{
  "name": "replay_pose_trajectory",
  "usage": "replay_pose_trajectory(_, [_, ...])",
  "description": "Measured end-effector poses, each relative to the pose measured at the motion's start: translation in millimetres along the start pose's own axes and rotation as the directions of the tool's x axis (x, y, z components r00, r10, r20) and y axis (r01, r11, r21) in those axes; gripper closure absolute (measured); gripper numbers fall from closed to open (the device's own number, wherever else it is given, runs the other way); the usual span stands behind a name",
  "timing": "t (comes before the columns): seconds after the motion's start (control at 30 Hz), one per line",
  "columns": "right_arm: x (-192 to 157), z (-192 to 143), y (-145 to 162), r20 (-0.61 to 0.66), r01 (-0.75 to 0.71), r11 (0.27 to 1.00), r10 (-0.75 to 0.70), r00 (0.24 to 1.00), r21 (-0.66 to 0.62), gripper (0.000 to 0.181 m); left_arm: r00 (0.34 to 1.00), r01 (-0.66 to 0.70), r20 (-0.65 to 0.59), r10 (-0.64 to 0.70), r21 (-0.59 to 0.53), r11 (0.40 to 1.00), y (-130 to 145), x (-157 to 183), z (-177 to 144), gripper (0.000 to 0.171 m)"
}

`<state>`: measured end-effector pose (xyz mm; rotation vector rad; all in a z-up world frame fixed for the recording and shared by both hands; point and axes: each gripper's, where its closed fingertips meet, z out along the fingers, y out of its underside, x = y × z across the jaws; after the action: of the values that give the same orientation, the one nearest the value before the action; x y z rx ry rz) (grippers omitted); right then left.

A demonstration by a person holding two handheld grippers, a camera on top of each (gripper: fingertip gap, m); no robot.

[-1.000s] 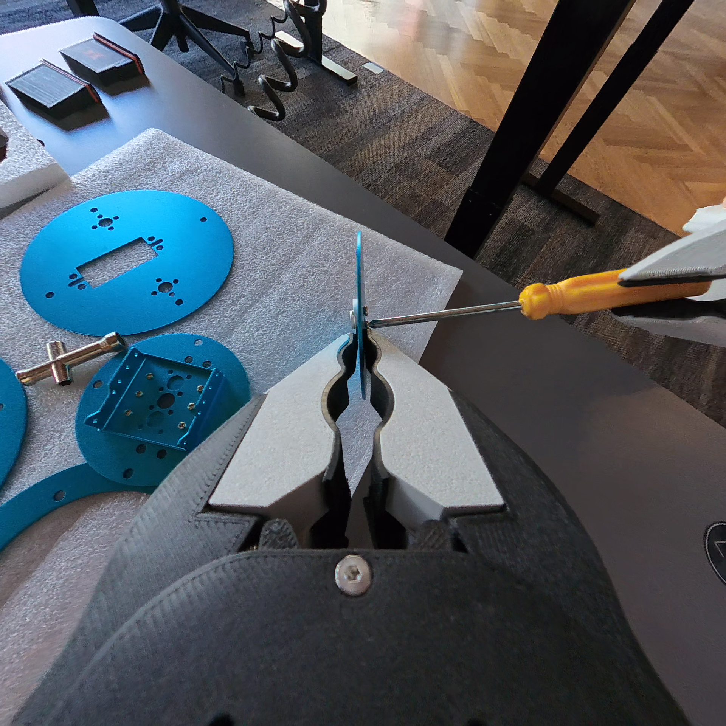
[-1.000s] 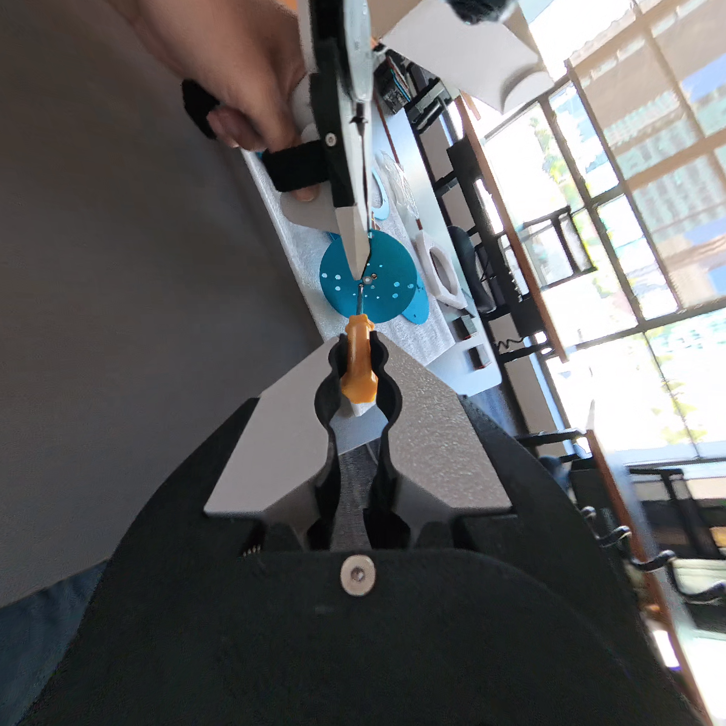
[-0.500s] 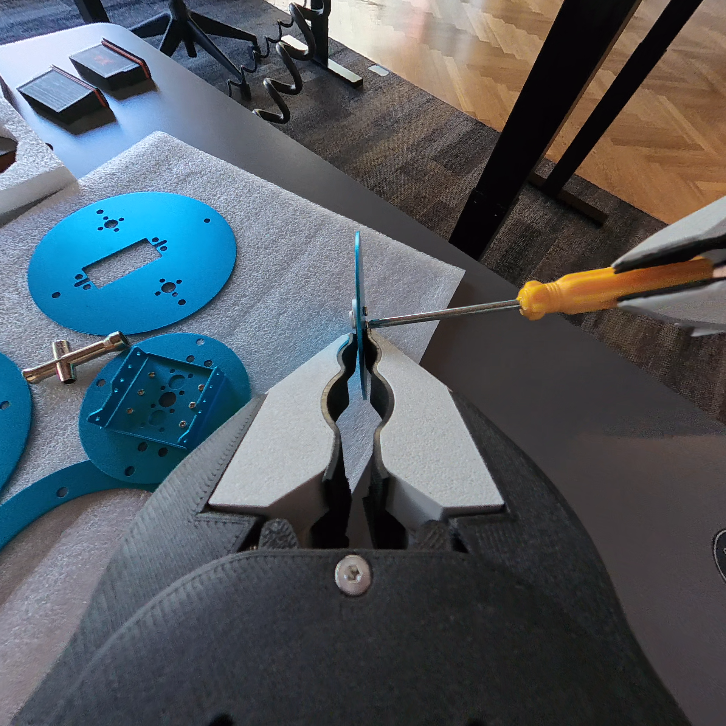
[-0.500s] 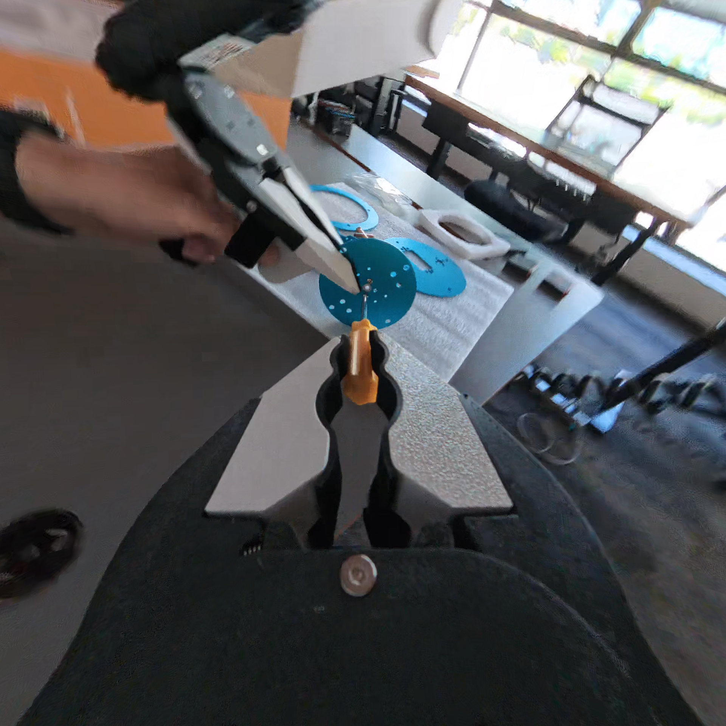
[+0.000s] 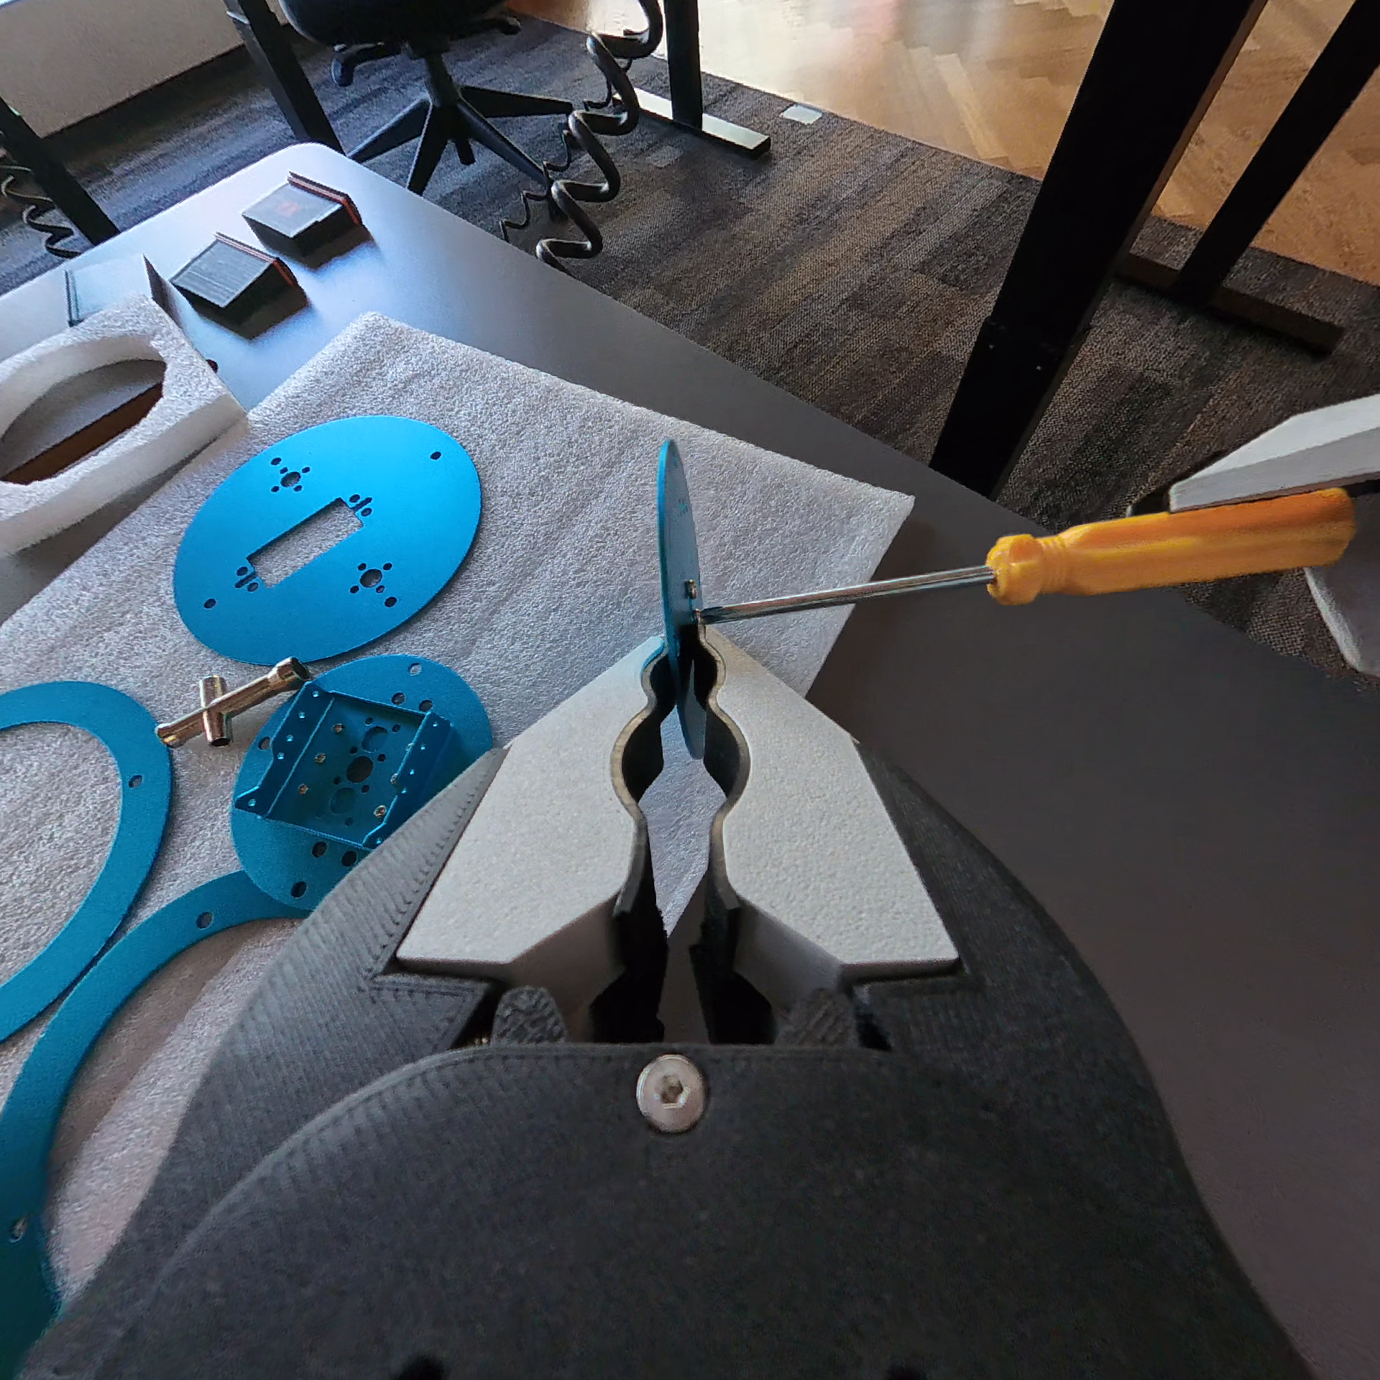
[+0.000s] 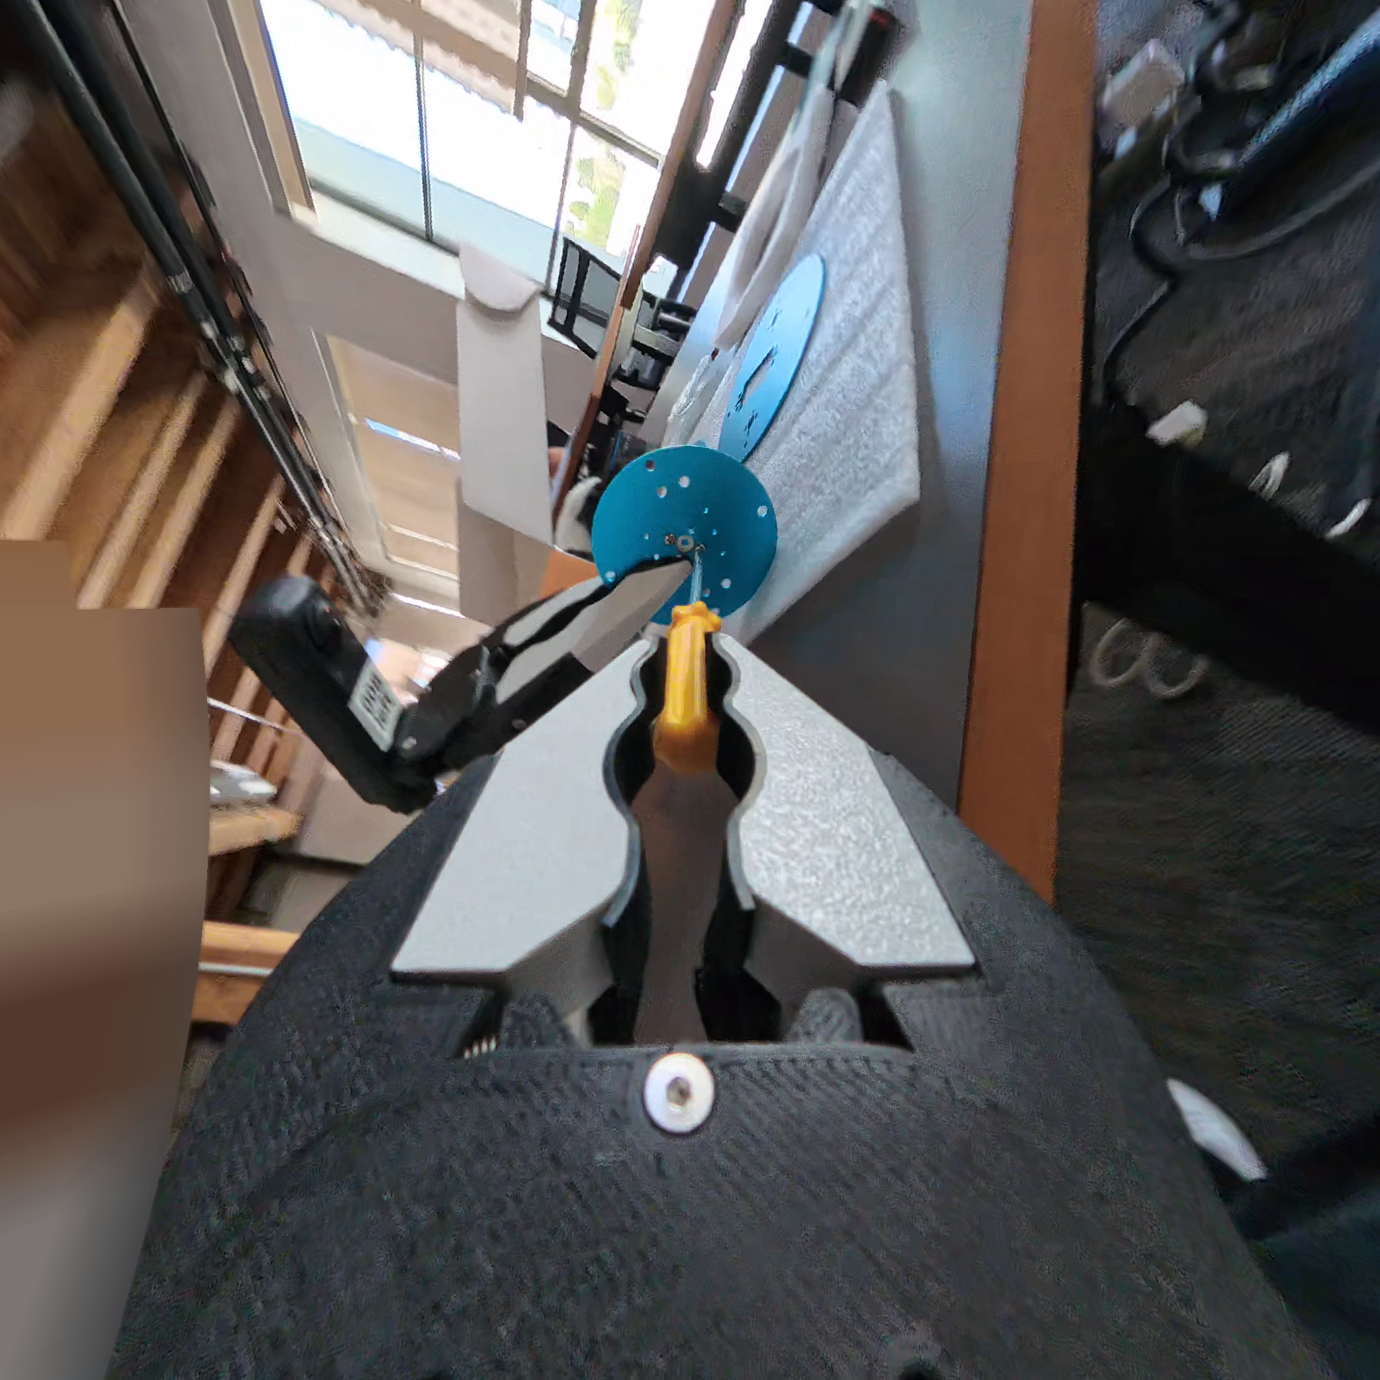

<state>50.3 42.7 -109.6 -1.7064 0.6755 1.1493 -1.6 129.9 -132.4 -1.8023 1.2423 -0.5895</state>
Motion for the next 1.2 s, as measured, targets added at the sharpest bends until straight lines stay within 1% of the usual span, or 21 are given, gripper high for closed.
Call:
replay_pose_trajectory(0.07, [-3.4, 2.6, -0.2, -0.002, 0.203, 0.978, -0.203, 0.979, -0.045, 0.172, 1.0, 0.011, -0.003, -0.011, 0.0, 1.0, 0.4, -1.6, 0.0, 0.169])
replay_pose_trajectory(0.13, [-5.9, 3.2, 0.3, -0.003, 0.398, 0.914, -0.399, 0.917, -0.085, 0.173, 0.998, 0.05, -0.024, -0.05, 0.002, 0.999, 0.4, -1.6, 0.0, 0.169])
replay_pose_trajectory(0.17, [-7.8, 3.5, 2.6, 0.004, 0.498, 0.86, -0.501, 0.866, -0.111, 0.173, 0.997, 0.066, -0.032, -0.066, 0.002, 0.998, 0.5, -1.9, -0.1, 0.169])
replay_pose_trajectory(0.23, [-6.3, 4.1, 9.4, -0.001, 0.674, 0.717, -0.685, 0.729, -0.175, 0.178, 0.996, 0.081, -0.041, -0.081, 0.004, 0.997, 0.6, -2.1, -0.1, 0.169])
replay_pose_trajectory(0.3, [-4.1, 5.0, 17.3, 0.014, 0.803, 0.551, -0.823, 0.568, -0.227, 0.181, 0.996, 0.08, -0.049, -0.079, 0.005, 0.997, 0.2, -0.4, -0.1, 0.169])
replay_pose_trajectory(0.4, [-3.0, 6.5, 23.2, 0.025, 0.908, 0.325, -0.939, 0.343, -0.266, 0.162, 0.998, 0.054, -0.038, -0.053, 0.006, 0.999, 0.1, 0.0, -0.1, 0.169])
replay_pose_trajectory(0.47, [-3.9, 6.4, 24.2, 0.028, 0.936, 0.208, -0.974, 0.225, -0.283, 0.153, 0.998, 0.045, -0.036, -0.045, 0.007, 0.999, 0.2, 0.2, -0.4, 0.169])
replay_pose_trajectory(0.5, [-0.5, 6.4, 22.9, 0.018, 0.938, 0.164, -0.984, 0.178, -0.305, 0.149, 0.998, 0.045, -0.036, -0.045, 0.006, 0.999, 0.3, 0.3, -0.4, 0.169])
replay_pose_trajectory(0.53, [5.6, 6.5, 22.8, 0.009, 0.93, 0.145, -0.987, 0.157, -0.337, 0.143, 0.998, 0.047, -0.038, -0.047, 0.007, 0.999, 0.2, 0.3, -0.4, 0.169])
replay_pose_trajectory(0.67, [33.4, 7.2, 31.2, -0.009, 0.875, 0.179, -0.981, 0.195, -0.45, 0.138, 0.998, 0.045, -0.039, -0.045, 0.007, 0.999, 0.2, 0.4, -0.4, 0.169])
replay_pose_trajectory(0.77, [36.0, 8.5, 25.4, -0.056, 0.87, 0.193, -0.98, 0.188, -0.453, 0.138, 0.998, 0.048, -0.041, -0.047, 0.008, 0.999, 0.2, 0.6, -0.3, 0.169])
replay_pose_trajectory(0.8, [36.8, 8.9, 26.0, -0.059, 0.864, 0.207, -0.977, 0.203, -0.459, 0.143, 0.998, 0.048, -0.042, -0.047, 0.009, 0.999, 0.1, 0.7, -0.4, 0.169])
replay_pose_trajectory(0.83, [37.0, 10.0, 31.9, -0.028, 0.857, 0.222, -0.971, 0.236, -0.465, 0.16, 0.998, 0.047, -0.042, -0.046, 0.009, 0.999, 0.2, 0.6, -0.2, 0.169])
replay_pose_trajectory(0.87, [37.3, 10.8, 34.1, -0.012, 0.852, 0.233, -0.966, 0.257, -0.47, 0.165, 0.998, 0.044, -0.042, -0.044, 0.008, 0.999, 0.2, 0.4, -0.2, 0.169])
replay_pose_trajectory(0.93, [38.9, 10.2, 30.6, -0.008, 0.847, 0.208, -0.972, 0.234, -0.489, 0.165, 0.998, 0.038, -0.049, -0.038, 0.008, 0.999, 0.0, 1.1, -0.2, 0.169])
replay_pose_trajectory(0.97, [37.6, 9.9, 27.8, 0.003, 0.856, 0.161, -0.982, 0.187, -0.492, 0.165, 0.998, 0.031, -0.049, -0.03, 0.008, 1.0, 0.2, 0.9, -0.4, 0.169])
replay_pose_trajectory(1.0, [34.5, 9.4, 23.7, 0.014, 0.867, 0.094, -0.993, 0.116, -0.489, 0.165, 0.999, 0.023, -0.049, -0.023, 0.007, 1.0, 0.4, 0.9, -0.6, 0.169])
replay_pose_trajectory(1.1, [24.9, 8.5, 12.0, 0.074, 0.858, -0.153, -0.988, -0.134, -0.491, 0.165, 0.998, 0.013, -0.056, -0.013, 0.004, 1.0, 0.8, 0.9, -0.9, 0.169])
replay_pose_trajectory(1.13, [21.7, 8.2, 7.5, 0.088, 0.841, -0.22, -0.975, -0.204, -0.493, 0.165, 0.998, 0.015, -0.058, -0.015, 0.004, 1.0, 0.6, 1.2, -0.7, 0.169])
replay_pose_trajectory(1.17, [19.6, 8.1, 5.8, 0.108, 0.826, -0.262, -0.965, -0.24, -0.499, 0.165, 0.998, 0.014, -0.058, -0.014, 0.004, 1.0, 0.4, 1.5, -0.4, 0.169])
replay_pose_trajectory(1.2, [19.6, 7.8, 5.1, 0.116, 0.819, -0.258, -0.966, -0.232, -0.513, 0.165, 0.999, 0.006, -0.054, -0.006, 0.004, 1.0, 0.1, 1.6, -0.2, 0.169])
